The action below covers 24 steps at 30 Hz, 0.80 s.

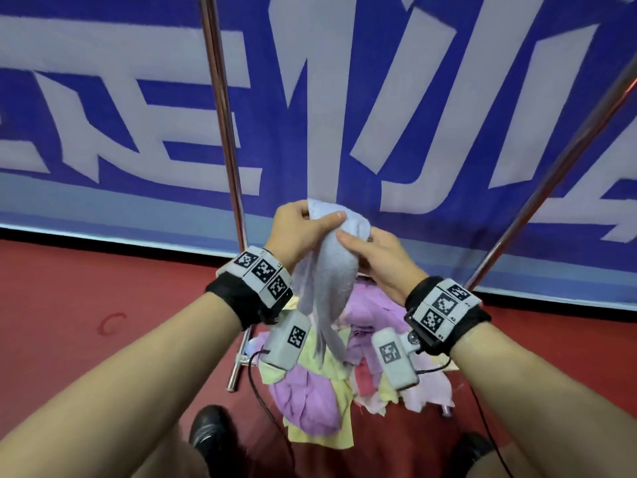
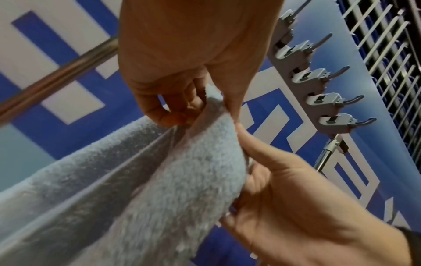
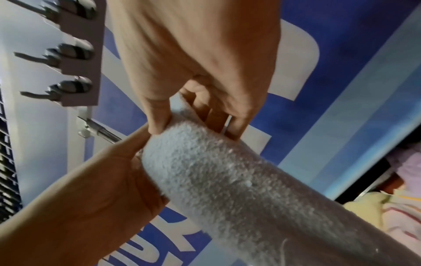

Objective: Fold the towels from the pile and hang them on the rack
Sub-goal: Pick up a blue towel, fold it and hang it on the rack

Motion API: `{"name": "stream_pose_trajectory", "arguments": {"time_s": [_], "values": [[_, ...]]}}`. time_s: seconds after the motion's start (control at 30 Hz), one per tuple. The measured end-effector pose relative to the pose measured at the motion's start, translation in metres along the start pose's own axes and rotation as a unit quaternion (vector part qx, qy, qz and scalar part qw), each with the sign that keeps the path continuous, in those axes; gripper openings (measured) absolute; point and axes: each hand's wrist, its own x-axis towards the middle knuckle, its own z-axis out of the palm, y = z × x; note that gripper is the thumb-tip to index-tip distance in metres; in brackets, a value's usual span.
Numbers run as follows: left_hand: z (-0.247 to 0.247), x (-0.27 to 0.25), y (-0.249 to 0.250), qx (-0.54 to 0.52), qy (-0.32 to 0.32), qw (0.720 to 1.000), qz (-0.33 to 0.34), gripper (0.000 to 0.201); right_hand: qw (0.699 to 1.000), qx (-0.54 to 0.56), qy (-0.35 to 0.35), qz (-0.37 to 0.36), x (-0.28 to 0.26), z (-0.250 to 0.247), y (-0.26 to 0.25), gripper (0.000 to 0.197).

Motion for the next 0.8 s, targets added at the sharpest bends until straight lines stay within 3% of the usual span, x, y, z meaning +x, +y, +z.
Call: {"name": "stream_pose_trajectory", "arguments": {"time_s": [0.13, 0.3, 0.47, 0.67, 0.73, 0.8], "values": [[-0.029, 0.0, 0.041, 0.0, 0.053, 0.998, 0.024, 0.026, 0.998, 0.018, -0.017, -0.053, 0.001, 0.025, -0.054, 0.031], [-0.064, 0.005, 0.091, -0.035, 0.04, 0.998, 0.022, 0.035, 0.985, 0.104, -0.136, 0.005, 0.006, 0.057, -0.119, 0.045], [-0.09, 0.0, 0.129, -0.063, 0.025, 0.997, 0.04, 0.033, 0.987, 0.115, -0.111, -0.008, 0.011, 0.081, -0.156, 0.042], [-0.098, 0.009, 0.133, -0.052, 0.07, 0.996, 0.035, 0.032, 0.991, -0.065, -0.008, -0.116, 0.007, 0.094, -0.169, 0.028], [-0.092, 0.015, 0.136, -0.014, 0.101, 0.992, 0.08, 0.031, 0.994, 0.001, 0.012, -0.113, 0.007, 0.096, -0.169, 0.03], [-0.088, 0.02, 0.144, 0.027, 0.148, 0.981, 0.119, 0.033, 0.991, 0.108, -0.035, -0.067, 0.001, 0.099, -0.168, 0.04]]}}
